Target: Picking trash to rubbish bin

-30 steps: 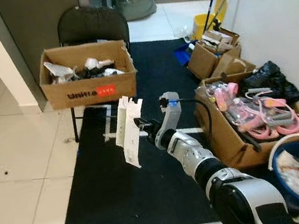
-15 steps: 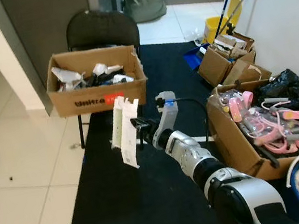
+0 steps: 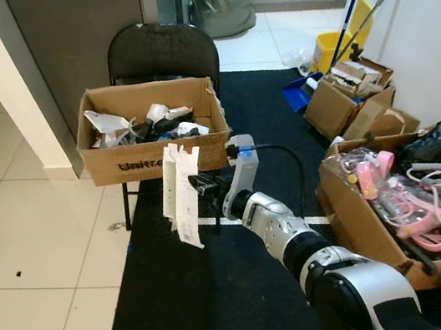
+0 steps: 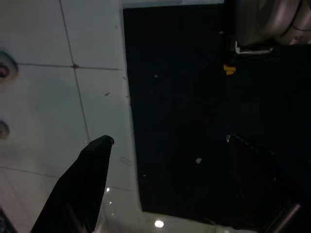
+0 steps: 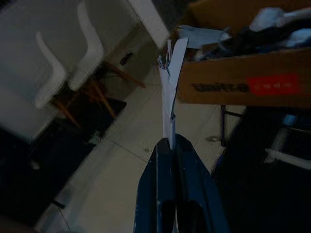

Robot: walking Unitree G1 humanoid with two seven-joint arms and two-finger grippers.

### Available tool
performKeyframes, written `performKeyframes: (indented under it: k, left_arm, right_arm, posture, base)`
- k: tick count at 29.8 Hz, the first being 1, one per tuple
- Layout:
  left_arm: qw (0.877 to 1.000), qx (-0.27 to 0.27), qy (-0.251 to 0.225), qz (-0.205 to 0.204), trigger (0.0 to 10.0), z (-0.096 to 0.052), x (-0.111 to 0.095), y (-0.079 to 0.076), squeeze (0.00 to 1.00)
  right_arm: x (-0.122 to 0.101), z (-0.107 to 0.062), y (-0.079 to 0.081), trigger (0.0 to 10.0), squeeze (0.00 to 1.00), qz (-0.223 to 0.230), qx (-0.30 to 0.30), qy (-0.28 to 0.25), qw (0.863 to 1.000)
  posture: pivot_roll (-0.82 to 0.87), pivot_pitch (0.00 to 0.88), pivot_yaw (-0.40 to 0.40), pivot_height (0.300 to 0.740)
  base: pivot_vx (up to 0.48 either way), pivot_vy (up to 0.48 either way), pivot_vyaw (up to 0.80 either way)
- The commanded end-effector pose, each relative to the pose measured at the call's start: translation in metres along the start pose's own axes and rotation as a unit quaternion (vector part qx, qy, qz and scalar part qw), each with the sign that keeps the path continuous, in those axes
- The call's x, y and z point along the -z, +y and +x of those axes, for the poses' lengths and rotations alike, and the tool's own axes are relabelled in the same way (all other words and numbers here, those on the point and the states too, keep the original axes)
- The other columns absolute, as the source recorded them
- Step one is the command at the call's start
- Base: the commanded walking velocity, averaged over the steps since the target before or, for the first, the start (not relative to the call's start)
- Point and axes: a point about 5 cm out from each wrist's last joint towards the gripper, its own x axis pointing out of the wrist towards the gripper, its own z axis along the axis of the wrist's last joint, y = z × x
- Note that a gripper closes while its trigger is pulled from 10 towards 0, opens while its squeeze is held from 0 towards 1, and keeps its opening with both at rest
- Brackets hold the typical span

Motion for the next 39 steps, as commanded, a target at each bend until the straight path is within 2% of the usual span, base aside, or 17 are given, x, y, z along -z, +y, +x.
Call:
performKeyframes:
  k: [1, 13, 39]
  left_arm:
    - [1.000, 0.005, 0.012, 0.004, 10.0, -0.0010, 0.0083, -0.0030, 0.00]
    - [1.000, 0.010, 0.012, 0.004, 10.0, -0.0010, 0.0071, -0.0071, 0.00]
    - [1.000, 0.008, 0.017, 0.008, 10.0, -0.0011, 0.0101, -0.0033, 0.00]
  right_arm:
    - [0.0015, 0.0014, 0.0029, 10.0, 0.00, 0.003, -0.004, 0.002, 1.000]
    - [0.0013, 0.0010, 0.0022, 10.0, 0.00, 0.005, -0.003, 0.001, 1.000]
    - [0.0098, 0.0033, 0.0110, 10.0, 0.00, 0.013, -0.016, 0.008, 1.000]
  posture:
    - [0.15, 0.064, -0.047, 0.740]
    - [0.15, 0.065, -0.046, 0.740]
    - [0.15, 0.059, -0.034, 0.740]
  base:
    - [0.285, 0.000, 0.00]
    - [0.281, 0.000, 0.00]
    - [0.282, 0.000, 0.00]
